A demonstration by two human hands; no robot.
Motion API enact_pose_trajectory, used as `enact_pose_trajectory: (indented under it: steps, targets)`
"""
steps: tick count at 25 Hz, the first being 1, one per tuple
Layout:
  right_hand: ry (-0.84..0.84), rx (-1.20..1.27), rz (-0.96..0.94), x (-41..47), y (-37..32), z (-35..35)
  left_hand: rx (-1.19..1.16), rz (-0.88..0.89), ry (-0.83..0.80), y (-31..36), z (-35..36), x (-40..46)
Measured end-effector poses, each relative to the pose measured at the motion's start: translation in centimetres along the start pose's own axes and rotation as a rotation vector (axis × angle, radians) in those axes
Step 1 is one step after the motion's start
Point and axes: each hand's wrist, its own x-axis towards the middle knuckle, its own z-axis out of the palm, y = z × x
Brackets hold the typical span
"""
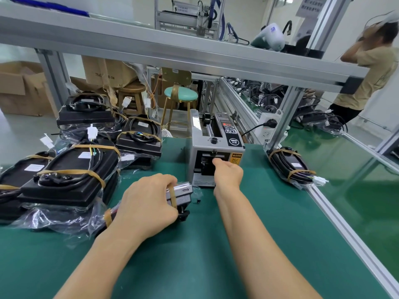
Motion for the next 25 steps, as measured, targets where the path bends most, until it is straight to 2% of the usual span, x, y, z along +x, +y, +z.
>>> enact_pose_trajectory:
  steps: [3, 6, 9, 11, 12, 14, 19, 25]
  targets:
    - [-0.063, 0.213, 0.067, -0.4, 0.0, -2.1, -0.065, -0.024, 0.051, -0.3, 0.1, -0.2]
    - [-0.160, 0.172, -0.006, -1.6, -0.2, -3.9, -0.064, -0.022, 0.078, -0.2, 0.4, 0.0]
    - [-0.473, 0.073, -0.092, -3.9, -0.6, -4.6, -0.078, -0.006, 0.081, -0.1, 0.6, 0.0]
    - [-0.705, -0.109, -0.169, -5.8, -0.7, -4.6, -0.093, 0.003, 0.098, 0.2, 0.6, -0.2]
    - [-0.749, -0.180, -0.189, -6.4, -0.5, -4.5, -0.089, 0.000, 0.101, 0.3, 0.5, -0.3]
    - [-0.713, -0.237, -0.216, -7.0, -0.2, -4.4, -0.078, -0.006, 0.108, 0.4, 0.6, -0.4]
    - [-0.665, -0.175, -0.227, -7.2, 0.3, -4.3, -0.081, -0.022, 0.114, 0.4, 0.7, -0.4]
    - [-0.631, -0.217, -0.266, -7.0, 0.9, -3.9, -0.083, -0.031, 0.093, 0.4, 0.8, -0.3]
